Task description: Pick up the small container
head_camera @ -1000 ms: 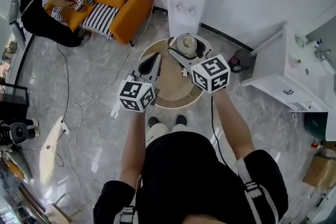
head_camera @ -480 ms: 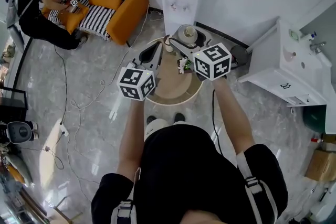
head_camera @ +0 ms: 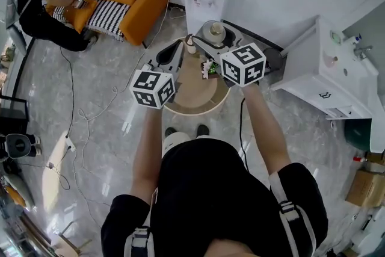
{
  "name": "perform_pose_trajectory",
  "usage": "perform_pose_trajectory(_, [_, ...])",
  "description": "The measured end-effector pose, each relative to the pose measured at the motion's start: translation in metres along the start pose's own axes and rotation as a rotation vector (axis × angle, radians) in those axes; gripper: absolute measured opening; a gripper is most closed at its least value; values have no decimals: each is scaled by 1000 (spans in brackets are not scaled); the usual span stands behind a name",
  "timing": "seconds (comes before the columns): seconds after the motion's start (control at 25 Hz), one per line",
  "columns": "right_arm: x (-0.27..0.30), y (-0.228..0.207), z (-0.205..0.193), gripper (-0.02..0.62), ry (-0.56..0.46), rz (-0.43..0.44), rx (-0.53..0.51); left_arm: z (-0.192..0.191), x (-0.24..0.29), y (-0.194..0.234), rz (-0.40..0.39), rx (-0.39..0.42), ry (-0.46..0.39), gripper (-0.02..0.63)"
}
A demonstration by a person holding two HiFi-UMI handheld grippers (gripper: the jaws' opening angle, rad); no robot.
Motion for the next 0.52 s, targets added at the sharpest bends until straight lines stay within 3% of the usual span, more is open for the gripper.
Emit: perform_pose_trajectory(0.52, [0, -2, 3, 333, -3, 5, -2, 4, 0, -2, 7, 2, 2, 18])
Point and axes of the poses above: the fingertips, and each gripper's own axes: x forward along the fingers, y to its left, z out of its top, the point moved 8 cm from there along -x, backward along the fingers, and after that the axes turned 14 degrees about y, right-handed, at the moved point
